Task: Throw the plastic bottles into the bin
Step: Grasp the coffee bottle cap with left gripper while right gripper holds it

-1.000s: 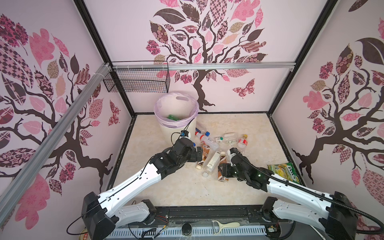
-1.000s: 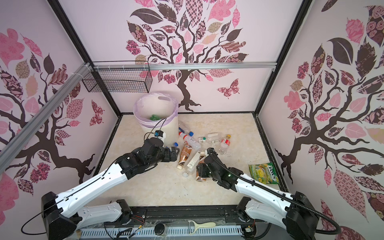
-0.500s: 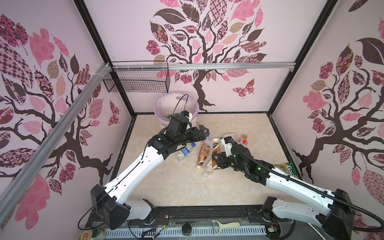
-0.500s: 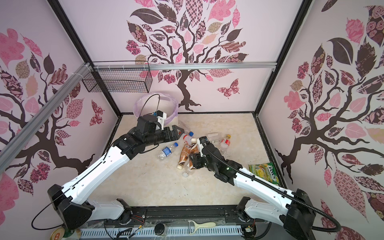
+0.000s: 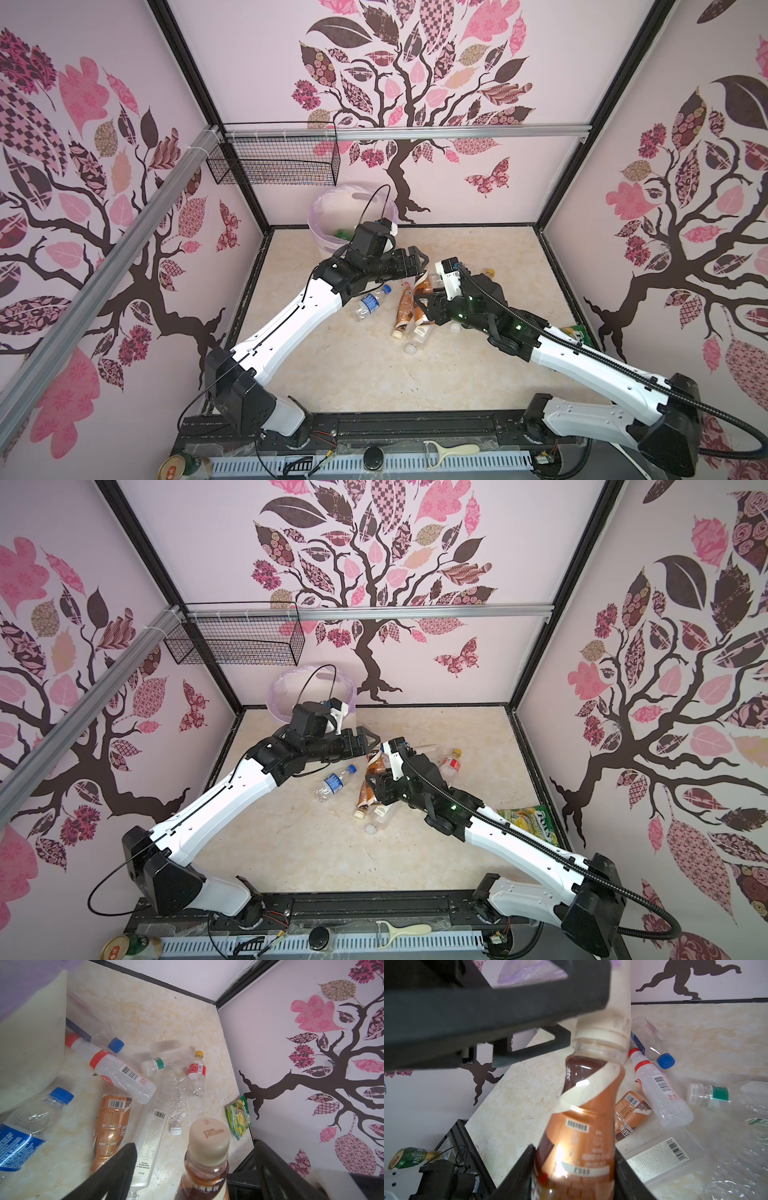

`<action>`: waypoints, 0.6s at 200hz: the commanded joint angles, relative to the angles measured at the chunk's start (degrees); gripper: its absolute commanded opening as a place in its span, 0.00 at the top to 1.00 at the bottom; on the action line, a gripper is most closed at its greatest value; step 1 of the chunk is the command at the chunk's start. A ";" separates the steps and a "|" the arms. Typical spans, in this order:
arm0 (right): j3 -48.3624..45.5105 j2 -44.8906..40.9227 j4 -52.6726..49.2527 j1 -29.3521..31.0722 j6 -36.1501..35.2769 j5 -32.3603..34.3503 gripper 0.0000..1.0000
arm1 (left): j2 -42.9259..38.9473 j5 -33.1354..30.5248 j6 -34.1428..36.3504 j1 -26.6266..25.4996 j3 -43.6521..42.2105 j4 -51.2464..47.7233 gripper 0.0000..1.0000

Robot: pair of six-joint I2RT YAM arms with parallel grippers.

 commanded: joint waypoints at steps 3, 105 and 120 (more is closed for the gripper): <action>2.90 0.88 1.04 0.11 -0.56 -1.25 0.53 | 0.64 0.21 -0.31 -0.02 2.43 2.66 0.15; 2.55 0.95 2.36 0.12 -0.72 -1.98 0.53 | 3.75 0.65 -1.55 -0.08 3.37 5.01 0.46; 2.46 1.05 2.32 0.18 -0.81 -1.73 0.53 | 3.84 0.50 -1.59 -0.04 3.38 5.14 0.53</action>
